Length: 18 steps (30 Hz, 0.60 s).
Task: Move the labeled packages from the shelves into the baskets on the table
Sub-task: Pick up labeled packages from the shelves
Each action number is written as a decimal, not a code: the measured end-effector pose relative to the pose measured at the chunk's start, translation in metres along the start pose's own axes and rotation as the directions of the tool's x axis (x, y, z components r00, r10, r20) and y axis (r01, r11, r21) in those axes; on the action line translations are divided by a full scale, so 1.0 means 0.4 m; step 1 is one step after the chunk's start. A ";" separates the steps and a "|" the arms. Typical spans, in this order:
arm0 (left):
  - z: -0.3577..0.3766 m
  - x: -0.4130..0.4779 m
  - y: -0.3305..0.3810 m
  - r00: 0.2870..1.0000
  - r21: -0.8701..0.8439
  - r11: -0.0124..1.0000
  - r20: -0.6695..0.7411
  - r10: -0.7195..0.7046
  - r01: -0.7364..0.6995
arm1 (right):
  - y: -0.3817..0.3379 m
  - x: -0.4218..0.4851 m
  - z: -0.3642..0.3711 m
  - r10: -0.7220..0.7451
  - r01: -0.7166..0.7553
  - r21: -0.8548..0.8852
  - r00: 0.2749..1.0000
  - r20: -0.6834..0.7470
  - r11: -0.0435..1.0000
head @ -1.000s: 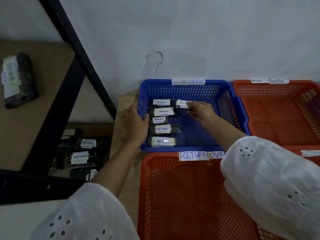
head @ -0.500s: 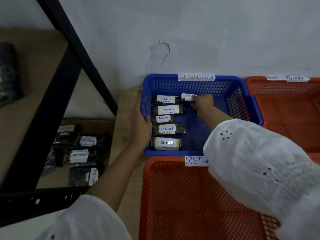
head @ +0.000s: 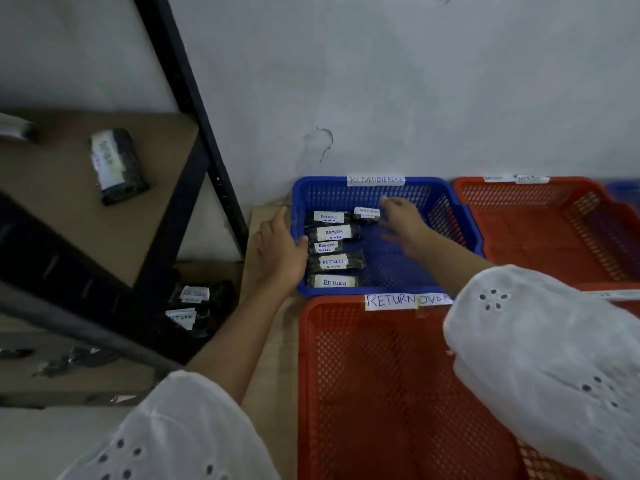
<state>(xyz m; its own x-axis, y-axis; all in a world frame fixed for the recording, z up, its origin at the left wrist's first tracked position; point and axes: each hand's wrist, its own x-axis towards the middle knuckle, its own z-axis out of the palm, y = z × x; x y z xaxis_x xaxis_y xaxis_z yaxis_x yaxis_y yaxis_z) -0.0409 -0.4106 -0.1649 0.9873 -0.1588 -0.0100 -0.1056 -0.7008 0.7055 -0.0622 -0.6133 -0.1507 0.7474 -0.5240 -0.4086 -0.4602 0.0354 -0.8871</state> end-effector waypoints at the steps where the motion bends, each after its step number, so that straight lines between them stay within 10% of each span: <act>1: -0.011 -0.010 0.006 1.000 -0.007 1.000 -0.005 0.018 -0.018 | 0.000 -0.038 -0.004 -0.044 0.045 -0.032 0.999 0.025 0.998; 7: -0.071 -0.117 0.032 0.972 -0.038 0.973 0.040 0.230 -0.229 | 0.018 -0.250 -0.008 -0.327 0.361 -0.176 0.925 0.196 0.916; 18: -0.348 -0.510 -0.030 0.896 -0.371 0.840 0.044 0.442 -0.396 | 0.054 -0.679 0.017 -0.496 0.518 -0.061 0.843 0.207 0.853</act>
<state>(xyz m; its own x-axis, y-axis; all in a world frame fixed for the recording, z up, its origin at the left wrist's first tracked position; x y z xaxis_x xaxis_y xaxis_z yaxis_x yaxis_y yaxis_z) -0.2246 -0.2729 -0.0728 0.8327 -0.4825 0.2717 -0.4355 -0.2676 0.8595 -0.2721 -0.4644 -0.0604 0.9577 -0.2830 0.0516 -0.0351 -0.2930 -0.9555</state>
